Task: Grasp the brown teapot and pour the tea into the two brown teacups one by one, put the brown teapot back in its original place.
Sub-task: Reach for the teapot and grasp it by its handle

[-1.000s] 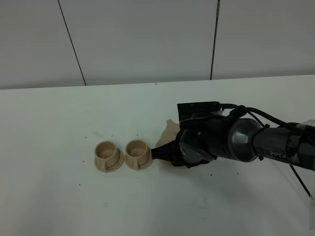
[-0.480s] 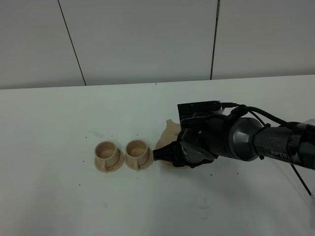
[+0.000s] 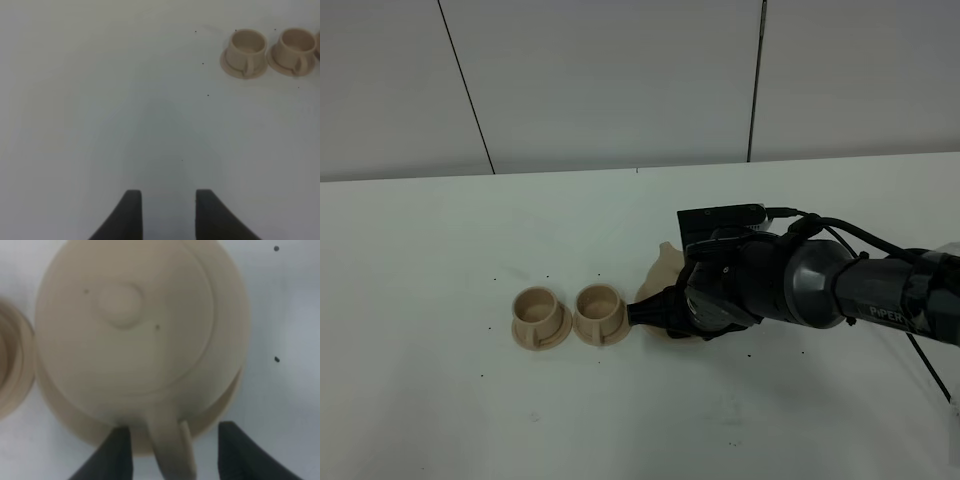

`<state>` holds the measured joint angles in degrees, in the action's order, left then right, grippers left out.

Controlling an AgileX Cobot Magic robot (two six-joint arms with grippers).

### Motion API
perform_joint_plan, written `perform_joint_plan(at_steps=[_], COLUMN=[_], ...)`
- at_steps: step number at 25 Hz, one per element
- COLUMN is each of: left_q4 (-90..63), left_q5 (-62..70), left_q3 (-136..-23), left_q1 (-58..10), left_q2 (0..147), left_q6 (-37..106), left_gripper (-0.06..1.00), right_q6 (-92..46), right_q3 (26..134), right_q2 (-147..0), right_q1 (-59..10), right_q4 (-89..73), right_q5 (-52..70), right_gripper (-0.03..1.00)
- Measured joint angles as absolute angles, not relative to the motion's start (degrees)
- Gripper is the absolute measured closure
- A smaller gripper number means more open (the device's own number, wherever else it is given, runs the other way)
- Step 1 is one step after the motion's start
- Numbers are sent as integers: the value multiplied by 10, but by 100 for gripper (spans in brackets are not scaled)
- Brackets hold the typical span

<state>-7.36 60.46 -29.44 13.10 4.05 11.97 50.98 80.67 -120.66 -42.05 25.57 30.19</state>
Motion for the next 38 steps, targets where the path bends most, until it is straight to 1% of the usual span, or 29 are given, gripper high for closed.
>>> perform_joint_plan(at_steps=[13,16,22,33,35,38], left_q4=[-74,-74,-74,-74,-74,-74], left_q5=[605,605,605,605,605,605], left_q3=[-294,-294,-294,-294,-294,-294], left_q1=[131,131,131,131,131,131], left_q2=[41,41,41,41,41,41], left_q6=[120,120,120,120,120,120], left_gripper=[62,62,62,62,62,62], right_q6=[508,508,508,508,508,508], right_q3=[807,807,807,807,807,807], right_q2=[-1207,-1207,-1207,-1207,-1207,-1207], right_q1=[-420,-420,-419,-419,-419,-419], right_q4=[259,259,259,259,259,260], right_q5=[301,301,301,301,301,298], right_gripper=[61,64,75,79,81,87])
